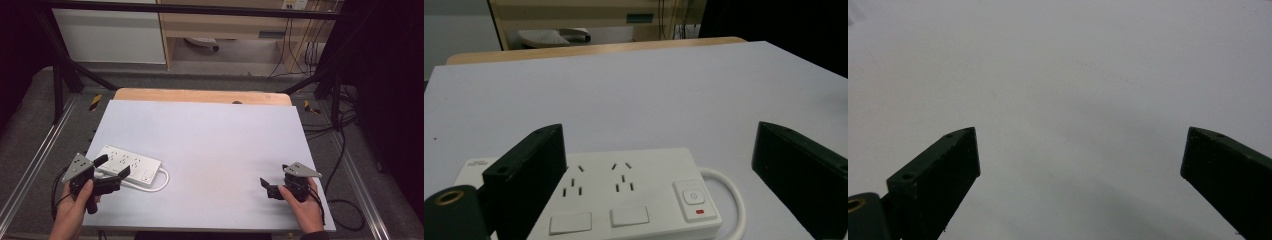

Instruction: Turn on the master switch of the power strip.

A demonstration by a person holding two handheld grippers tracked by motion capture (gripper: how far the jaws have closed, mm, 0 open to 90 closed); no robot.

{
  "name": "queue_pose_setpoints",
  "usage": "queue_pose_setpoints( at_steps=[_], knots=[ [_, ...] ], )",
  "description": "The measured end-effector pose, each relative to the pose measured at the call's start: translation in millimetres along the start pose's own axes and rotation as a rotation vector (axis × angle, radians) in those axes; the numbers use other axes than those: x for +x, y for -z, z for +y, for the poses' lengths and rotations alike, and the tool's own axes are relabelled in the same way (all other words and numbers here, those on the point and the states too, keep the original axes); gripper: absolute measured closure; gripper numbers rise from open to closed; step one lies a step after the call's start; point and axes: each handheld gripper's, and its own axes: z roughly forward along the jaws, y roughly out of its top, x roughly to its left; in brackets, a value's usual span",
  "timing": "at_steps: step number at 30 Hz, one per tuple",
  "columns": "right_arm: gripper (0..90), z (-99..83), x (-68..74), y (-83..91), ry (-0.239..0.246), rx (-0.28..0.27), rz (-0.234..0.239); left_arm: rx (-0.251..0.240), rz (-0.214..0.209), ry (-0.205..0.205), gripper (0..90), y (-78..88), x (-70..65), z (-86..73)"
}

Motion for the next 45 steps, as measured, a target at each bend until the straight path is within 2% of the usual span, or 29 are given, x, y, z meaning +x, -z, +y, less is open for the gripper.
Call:
queue_pose_setpoints(
  at_steps=[4,21,30,38,42,45],
  knots=[
    [2.9,-0.1,0.0,-0.4,0.001,0.0,0.0,-0.009,0.01,0.013,7.1,5.4,4.2,-2.2],
    [2.8,-0.2,-0.7,-0.9,0.003,0.0,-0.005,-0.006,0.035,0.023,7.2,21.3,14.9,-21.0],
    [2.8,-0.5,-2.6,-0.8,-0.001,-0.001,-0.014,0.018,0.055,0.004,7.2,27.3,18.0,-30.4],
    [2.7,-1.1,-5.5,-2.7,-0.011,0.003,-0.036,0.047,0.057,-0.004,7.4,29.6,17.3,-38.6],
    [2.9,-1.4,-11.5,-13.7,-0.027,0.029,-0.065,0.081,0.054,-0.028,7.2,24.9,9.7,-42.0],
    [3.4,-2.3,-15.5,-29.2,-0.027,0.099,-0.095,0.098,0.062,-0.048,7.4,20.8,5.7,-42.5]
  ],
)
